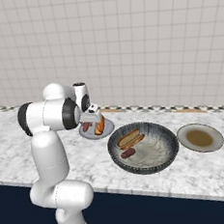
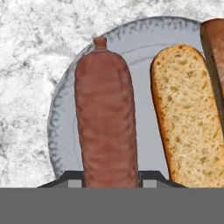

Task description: Place one bun and one sausage from the bowl on each plate.

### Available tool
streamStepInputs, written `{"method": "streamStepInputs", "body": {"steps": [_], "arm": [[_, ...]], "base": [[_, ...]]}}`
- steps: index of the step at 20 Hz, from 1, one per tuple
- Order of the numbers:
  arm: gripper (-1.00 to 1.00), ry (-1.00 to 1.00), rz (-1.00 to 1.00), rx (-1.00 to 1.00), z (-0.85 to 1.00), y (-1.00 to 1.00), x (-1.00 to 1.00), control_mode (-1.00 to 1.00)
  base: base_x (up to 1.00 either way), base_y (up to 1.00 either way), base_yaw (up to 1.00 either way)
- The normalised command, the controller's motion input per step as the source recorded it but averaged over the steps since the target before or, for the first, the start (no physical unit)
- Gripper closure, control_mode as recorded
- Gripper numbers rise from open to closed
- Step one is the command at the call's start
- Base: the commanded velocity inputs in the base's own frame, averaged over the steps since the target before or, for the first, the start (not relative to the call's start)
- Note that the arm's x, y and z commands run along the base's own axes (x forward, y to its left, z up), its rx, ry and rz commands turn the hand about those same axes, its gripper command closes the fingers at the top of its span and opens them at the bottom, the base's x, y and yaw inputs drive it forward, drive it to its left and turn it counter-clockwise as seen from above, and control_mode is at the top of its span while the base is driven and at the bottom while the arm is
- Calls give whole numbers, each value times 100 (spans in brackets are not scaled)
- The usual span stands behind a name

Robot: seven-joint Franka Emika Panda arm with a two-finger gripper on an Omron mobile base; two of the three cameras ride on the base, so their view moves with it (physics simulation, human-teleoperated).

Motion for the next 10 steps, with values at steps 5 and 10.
{"method": "streamStepInputs", "body": {"steps": [5,10], "arm": [[100,0,0,0,-25,0,13,-100],[100,0,0,0,-1,0,20,-100]], "base": [[0,0,0],[0,0,0]]}}
